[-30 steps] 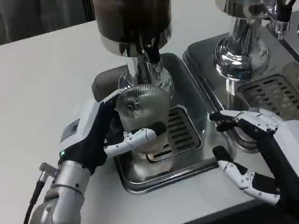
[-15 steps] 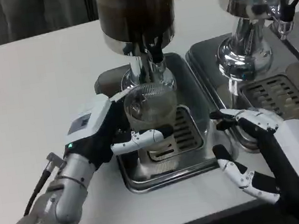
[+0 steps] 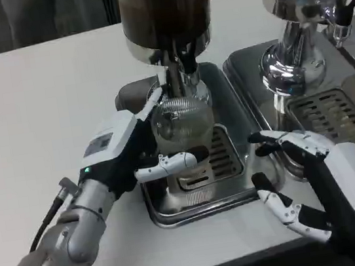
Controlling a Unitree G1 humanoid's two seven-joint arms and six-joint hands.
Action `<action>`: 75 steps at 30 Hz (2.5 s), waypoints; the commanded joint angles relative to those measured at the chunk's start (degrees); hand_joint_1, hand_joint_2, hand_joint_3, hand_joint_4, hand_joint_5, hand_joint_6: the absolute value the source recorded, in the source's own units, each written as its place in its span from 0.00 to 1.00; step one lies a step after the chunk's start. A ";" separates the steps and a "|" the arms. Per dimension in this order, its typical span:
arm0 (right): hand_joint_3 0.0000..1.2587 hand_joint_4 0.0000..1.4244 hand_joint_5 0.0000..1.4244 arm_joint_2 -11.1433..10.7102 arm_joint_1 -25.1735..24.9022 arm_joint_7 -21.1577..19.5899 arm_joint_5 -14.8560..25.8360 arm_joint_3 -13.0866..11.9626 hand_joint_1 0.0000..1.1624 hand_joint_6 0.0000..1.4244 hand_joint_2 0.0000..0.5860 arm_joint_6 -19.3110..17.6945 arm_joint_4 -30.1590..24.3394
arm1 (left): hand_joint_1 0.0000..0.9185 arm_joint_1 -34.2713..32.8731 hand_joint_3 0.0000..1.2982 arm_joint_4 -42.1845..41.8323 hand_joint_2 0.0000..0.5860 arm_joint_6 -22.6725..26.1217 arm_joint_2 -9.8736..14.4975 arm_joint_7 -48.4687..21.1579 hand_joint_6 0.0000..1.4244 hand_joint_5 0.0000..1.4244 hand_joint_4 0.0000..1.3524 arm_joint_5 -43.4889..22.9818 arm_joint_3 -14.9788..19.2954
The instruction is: Grasp the cup under the faucet to collect the drink, then remove the cup.
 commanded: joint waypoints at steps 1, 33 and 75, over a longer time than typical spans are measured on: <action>0.27 0.29 0.22 0.40 0.74 0.49 0.55 0.23 0.38 0.15 0.73 -0.36 -1.04 | 0.07 1.02 0.00 -1.15 0.05 1.34 0.39 -2.44 0.06 0.03 0.00 0.93 -0.99; 0.27 0.29 0.23 0.95 -0.79 0.68 1.91 -0.08 0.38 0.16 0.73 -1.54 1.08 | 0.04 15.55 0.00 -23.61 0.07 -1.12 10.77 -2.19 0.00 0.00 0.00 -2.46 8.62; 0.26 0.28 0.22 2.41 -4.45 -1.09 4.35 -1.12 0.38 0.15 0.73 -4.13 7.01 | 0.00 2.68 0.05 -42.15 0.08 32.86 9.92 -79.65 0.01 0.04 0.00 -73.15 32.68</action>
